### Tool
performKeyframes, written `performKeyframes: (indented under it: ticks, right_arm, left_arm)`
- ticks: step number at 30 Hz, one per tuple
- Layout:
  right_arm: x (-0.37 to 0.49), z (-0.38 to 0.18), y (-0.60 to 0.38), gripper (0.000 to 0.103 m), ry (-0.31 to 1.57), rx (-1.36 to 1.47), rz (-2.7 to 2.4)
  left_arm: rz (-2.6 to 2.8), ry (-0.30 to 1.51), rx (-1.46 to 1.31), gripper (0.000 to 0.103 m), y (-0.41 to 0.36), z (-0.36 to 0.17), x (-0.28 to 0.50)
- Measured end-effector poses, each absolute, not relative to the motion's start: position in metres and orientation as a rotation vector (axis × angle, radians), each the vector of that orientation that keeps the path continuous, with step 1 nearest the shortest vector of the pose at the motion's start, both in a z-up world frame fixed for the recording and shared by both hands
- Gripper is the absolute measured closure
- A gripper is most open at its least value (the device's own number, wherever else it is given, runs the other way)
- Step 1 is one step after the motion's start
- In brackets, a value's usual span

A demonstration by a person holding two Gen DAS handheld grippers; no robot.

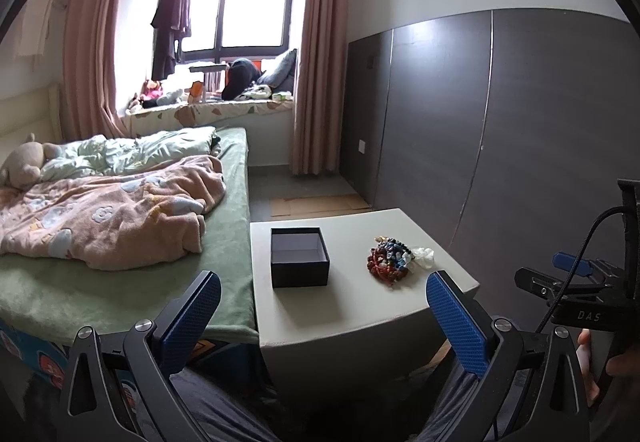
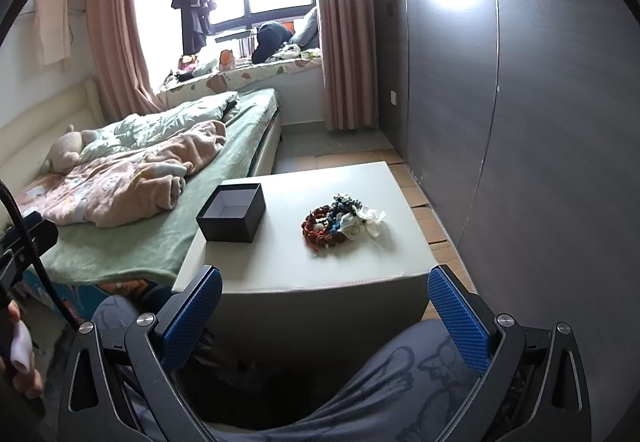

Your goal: Organize jewelry

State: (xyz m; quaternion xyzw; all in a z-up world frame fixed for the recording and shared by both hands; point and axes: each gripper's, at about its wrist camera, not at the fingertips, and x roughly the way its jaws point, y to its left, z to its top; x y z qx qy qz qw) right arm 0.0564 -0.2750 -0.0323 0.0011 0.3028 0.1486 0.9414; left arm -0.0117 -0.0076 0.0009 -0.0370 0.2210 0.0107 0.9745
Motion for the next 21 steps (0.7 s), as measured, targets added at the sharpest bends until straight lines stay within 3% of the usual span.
performKeyframes:
  ticks: [21]
  right_arm:
    - [0.042, -0.023, -0.275, 0.000, 0.594, -0.004, 0.307]
  left_arm:
    - [0.016, 0.423, -0.052, 0.000, -0.015, 0.005, -0.029]
